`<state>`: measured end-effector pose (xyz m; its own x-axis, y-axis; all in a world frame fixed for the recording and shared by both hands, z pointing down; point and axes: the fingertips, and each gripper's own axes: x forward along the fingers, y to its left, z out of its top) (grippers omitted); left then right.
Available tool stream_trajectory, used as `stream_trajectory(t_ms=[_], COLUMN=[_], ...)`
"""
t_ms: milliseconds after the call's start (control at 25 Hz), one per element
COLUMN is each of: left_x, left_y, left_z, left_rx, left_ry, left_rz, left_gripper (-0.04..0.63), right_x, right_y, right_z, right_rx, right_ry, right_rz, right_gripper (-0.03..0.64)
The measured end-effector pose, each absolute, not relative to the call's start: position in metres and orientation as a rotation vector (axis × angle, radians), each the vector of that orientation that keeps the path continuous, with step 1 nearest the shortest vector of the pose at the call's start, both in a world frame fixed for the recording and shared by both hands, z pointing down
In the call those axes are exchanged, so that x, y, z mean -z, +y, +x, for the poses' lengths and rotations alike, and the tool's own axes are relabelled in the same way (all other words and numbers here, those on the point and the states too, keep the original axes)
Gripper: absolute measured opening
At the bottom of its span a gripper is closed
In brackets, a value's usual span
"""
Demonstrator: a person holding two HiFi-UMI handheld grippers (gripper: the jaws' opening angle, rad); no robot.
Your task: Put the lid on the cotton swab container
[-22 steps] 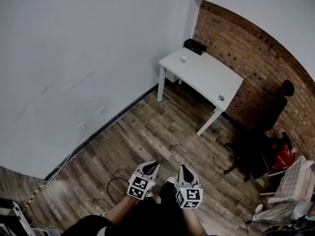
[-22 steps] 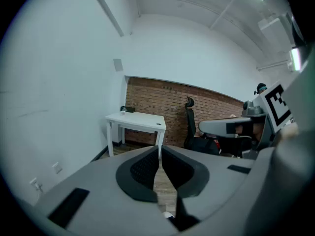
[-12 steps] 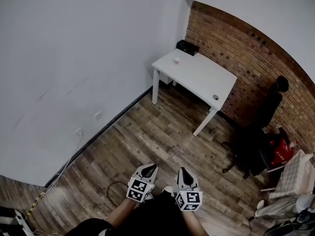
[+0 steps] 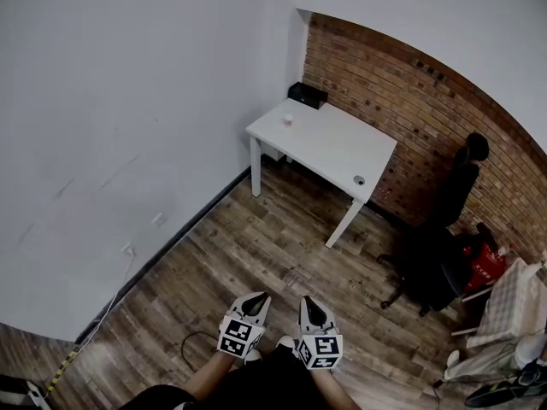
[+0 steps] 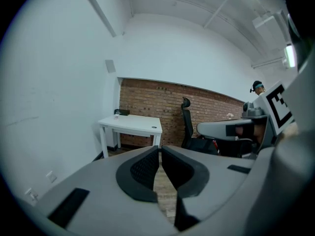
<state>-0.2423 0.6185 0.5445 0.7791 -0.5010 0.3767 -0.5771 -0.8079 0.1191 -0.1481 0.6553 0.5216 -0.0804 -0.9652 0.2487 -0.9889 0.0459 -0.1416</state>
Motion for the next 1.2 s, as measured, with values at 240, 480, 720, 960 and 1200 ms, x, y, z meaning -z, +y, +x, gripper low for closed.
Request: stream_trajectory(t_ms=[240, 480, 720, 960, 1200], left_x=[-0.541, -0.542, -0.545, -0.543, -0.541], left_y=[0.604, 0.592, 0.588, 0.584, 0.566], left_z=[-0.216, -0.196, -0.176, -0.161, -0.153], left_rx=[-0.465, -0.490, -0.493, -0.495, -0.489], left_ry=[-0.876, -0.916, -0.983, -1.028, -1.052], left_rz=[2.738, 2.724, 2.726, 2.706, 2.699], left_gripper=[0.031, 0.031, 0.031, 0.031, 0.031], right_x=[-0.525, -0.527, -0.528, -0.524, -0.524], right_y=[0.639, 0.625, 0.621, 0.613, 0.602], right_z=[-0.122, -0.098, -0.071, -0.045, -0.036], right_rx=[-0.436, -0.451, -0.453, -0.451, -0.464], right_ry=[-2.230, -2.250, -2.272, -2.291, -2.304], right_rz=[2.061, 2.038, 2.011, 2.005, 1.993], right_gripper=[0.021, 0.021, 0.021, 0.023, 0.022])
